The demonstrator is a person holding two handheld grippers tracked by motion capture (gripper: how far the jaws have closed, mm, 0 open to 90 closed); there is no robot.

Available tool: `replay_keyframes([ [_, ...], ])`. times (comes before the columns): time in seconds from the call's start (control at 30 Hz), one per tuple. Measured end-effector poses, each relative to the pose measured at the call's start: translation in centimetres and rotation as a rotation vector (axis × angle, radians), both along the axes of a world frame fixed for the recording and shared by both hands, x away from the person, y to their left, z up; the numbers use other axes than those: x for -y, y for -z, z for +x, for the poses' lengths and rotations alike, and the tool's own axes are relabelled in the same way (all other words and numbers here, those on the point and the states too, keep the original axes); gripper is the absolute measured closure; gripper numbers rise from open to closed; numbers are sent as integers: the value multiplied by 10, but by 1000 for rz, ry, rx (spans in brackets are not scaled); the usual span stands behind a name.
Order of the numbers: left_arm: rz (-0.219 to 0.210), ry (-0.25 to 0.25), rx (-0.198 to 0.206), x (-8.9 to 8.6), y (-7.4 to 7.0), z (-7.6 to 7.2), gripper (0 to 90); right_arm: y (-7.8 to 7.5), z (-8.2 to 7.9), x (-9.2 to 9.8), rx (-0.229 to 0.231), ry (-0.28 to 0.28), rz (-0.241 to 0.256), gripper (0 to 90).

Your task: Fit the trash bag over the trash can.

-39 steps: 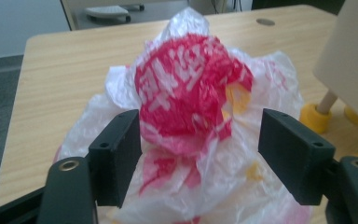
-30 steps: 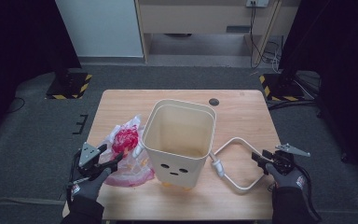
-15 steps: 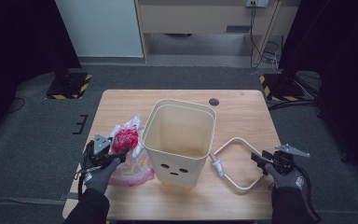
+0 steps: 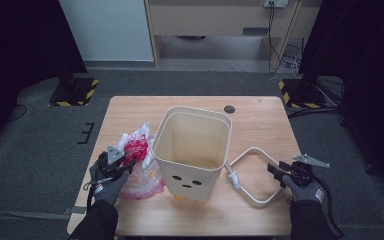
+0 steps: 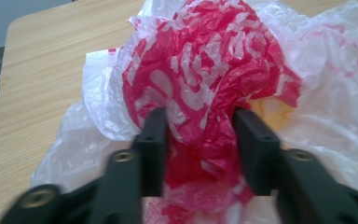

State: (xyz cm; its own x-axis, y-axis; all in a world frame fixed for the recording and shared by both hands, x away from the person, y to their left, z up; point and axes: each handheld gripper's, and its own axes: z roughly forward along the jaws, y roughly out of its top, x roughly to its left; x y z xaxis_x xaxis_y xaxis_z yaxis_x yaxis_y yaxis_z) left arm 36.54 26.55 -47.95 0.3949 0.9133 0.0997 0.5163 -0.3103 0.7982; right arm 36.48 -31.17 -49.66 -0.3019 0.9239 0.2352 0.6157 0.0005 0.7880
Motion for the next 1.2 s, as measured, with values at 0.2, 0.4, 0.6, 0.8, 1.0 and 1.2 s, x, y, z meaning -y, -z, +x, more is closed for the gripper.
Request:
replay_keyframes([
  [0.2,-29,-48,44,-12,-11,-5,758,2,1,-1,-10,-10,-5,423],
  [0.4,-141,-107,148,-27,-35,-17,751,1,0,0,-6,-1,11,423],
  [0.6,-243,-158,221,-42,-55,-28,745,-1,0,0,3,0,20,422],
  [0.8,-306,-179,276,-55,-74,-39,801,-2,-1,1,8,4,26,422],
  [1.0,-319,-177,289,-55,-81,-42,845,-3,-1,1,10,2,26,422],
  [1.2,-361,-177,331,-56,-92,-48,843,-3,-1,1,12,2,28,421],
])
